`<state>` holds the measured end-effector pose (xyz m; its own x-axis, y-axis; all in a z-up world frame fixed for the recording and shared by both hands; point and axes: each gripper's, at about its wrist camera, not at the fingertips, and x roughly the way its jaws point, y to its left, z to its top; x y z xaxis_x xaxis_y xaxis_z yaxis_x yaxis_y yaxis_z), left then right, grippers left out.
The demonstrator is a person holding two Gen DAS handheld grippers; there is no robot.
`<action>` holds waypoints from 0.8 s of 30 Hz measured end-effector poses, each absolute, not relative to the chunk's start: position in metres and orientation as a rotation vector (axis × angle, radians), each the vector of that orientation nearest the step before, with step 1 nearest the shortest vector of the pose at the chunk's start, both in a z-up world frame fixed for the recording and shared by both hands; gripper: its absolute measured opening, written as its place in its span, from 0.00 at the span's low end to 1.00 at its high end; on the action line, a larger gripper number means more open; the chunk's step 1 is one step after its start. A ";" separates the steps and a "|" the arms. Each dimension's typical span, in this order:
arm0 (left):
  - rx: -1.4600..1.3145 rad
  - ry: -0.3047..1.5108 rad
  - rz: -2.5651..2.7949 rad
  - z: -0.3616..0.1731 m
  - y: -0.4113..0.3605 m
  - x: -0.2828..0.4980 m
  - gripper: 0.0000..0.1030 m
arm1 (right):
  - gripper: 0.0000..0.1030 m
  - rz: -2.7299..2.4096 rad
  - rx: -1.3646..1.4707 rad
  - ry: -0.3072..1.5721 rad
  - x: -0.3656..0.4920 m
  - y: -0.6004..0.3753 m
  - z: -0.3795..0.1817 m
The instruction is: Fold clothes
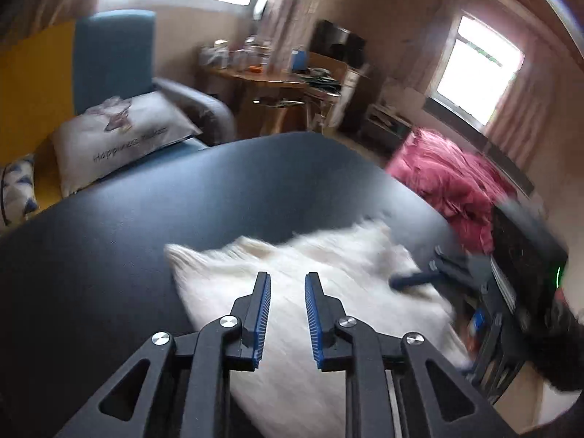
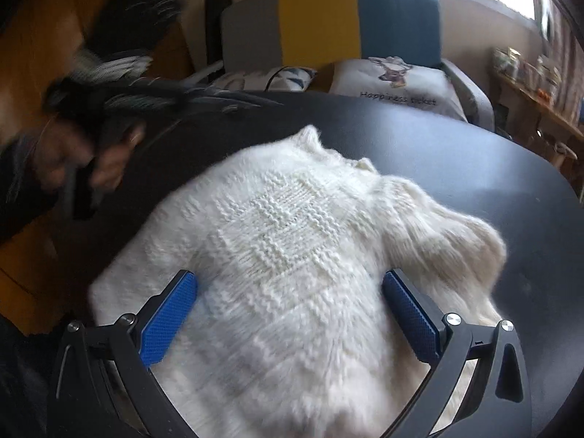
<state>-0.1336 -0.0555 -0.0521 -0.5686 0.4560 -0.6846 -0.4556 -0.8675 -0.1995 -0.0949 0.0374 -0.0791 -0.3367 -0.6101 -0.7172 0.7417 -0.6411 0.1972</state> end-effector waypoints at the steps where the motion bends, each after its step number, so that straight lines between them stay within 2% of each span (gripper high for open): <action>1: -1.036 0.048 2.403 -0.050 -0.048 -0.120 0.18 | 1.00 -2.024 1.006 0.168 -0.090 0.043 -0.075; 3: -1.152 0.170 2.365 -0.074 -0.026 -0.108 0.18 | 1.00 -1.968 1.040 0.122 -0.080 0.052 -0.079; 6: -1.097 0.290 2.449 -0.090 -0.008 -0.093 0.19 | 0.99 -1.974 1.076 0.237 -0.063 0.055 -0.103; 8: -1.098 0.293 2.457 -0.086 -0.006 -0.094 0.19 | 0.99 -2.003 1.026 0.316 -0.051 0.054 -0.104; 10: -1.081 0.242 2.493 -0.072 -0.014 -0.090 0.19 | 1.00 -2.012 1.043 0.316 -0.049 0.055 -0.099; 16: -0.904 0.232 2.496 -0.043 -0.018 -0.029 0.19 | 1.00 -2.016 1.063 0.034 -0.034 0.097 -0.069; 19: -0.972 0.261 2.432 -0.065 -0.004 -0.016 0.19 | 1.00 -1.926 1.047 -0.061 -0.012 0.110 -0.073; 21: -1.133 0.293 2.334 -0.098 0.010 -0.019 0.19 | 1.00 -1.847 1.093 -0.141 -0.004 0.113 -0.089; 24: -1.079 0.367 2.367 -0.107 0.020 -0.008 0.19 | 1.00 -1.819 1.188 -0.217 -0.003 0.116 -0.119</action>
<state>-0.0078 0.0204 -0.1072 -0.5552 0.3359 -0.7608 -0.5506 -0.8341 0.0336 -0.0033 0.1165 -0.1187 -0.1090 -0.7669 -0.6325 0.5963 -0.5595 0.5757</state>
